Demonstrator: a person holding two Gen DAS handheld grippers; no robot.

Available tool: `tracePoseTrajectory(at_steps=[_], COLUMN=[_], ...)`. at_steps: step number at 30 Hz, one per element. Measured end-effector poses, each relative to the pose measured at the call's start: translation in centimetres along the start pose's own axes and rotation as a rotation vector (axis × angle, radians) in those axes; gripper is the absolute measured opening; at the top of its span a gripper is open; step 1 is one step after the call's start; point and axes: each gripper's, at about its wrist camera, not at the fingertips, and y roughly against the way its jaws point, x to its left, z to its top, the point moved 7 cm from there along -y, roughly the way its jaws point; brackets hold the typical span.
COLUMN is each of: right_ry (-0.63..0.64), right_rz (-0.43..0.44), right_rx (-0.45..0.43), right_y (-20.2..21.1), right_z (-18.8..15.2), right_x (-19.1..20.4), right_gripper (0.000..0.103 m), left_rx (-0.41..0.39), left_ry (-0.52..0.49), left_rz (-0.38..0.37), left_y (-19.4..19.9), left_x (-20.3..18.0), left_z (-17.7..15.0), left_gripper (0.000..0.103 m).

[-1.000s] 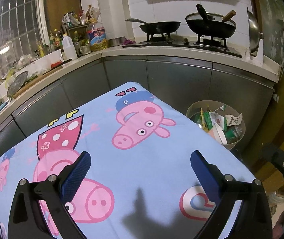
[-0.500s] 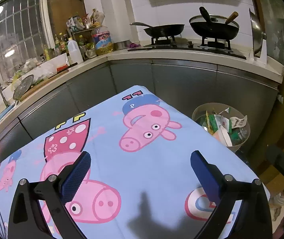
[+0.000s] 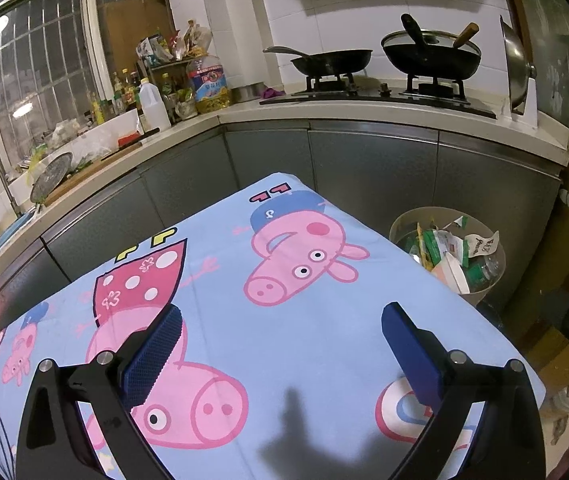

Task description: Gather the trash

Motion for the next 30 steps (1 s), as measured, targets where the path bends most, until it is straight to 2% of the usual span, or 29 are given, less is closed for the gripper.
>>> tracePoseTrajectory(at_steps=[11,17,30], right_ry=[0.002,-0.006,-0.015], right_rz=[0.0,0.001,0.009], right_rx=[-0.001,0.009,0.001], right_y=[0.13,-0.03,0.06], right_z=[-0.01,-0.27,-0.4], right_x=[0.06,0.23,0.05], right_gripper=[0.086,0.086,0.086], left_rx=[0.007,0.023,0.006], left_ry=[-0.013,0.004,-0.032], left_rz=[0.009,-0.041,0.032], left_y=[-0.03,-0.23,-0.26], left_x=[-0.08,0.01,0.44], left_z=[-0.31,-0.59,-0.47], left_gripper=[0.099,0.1,0.1])
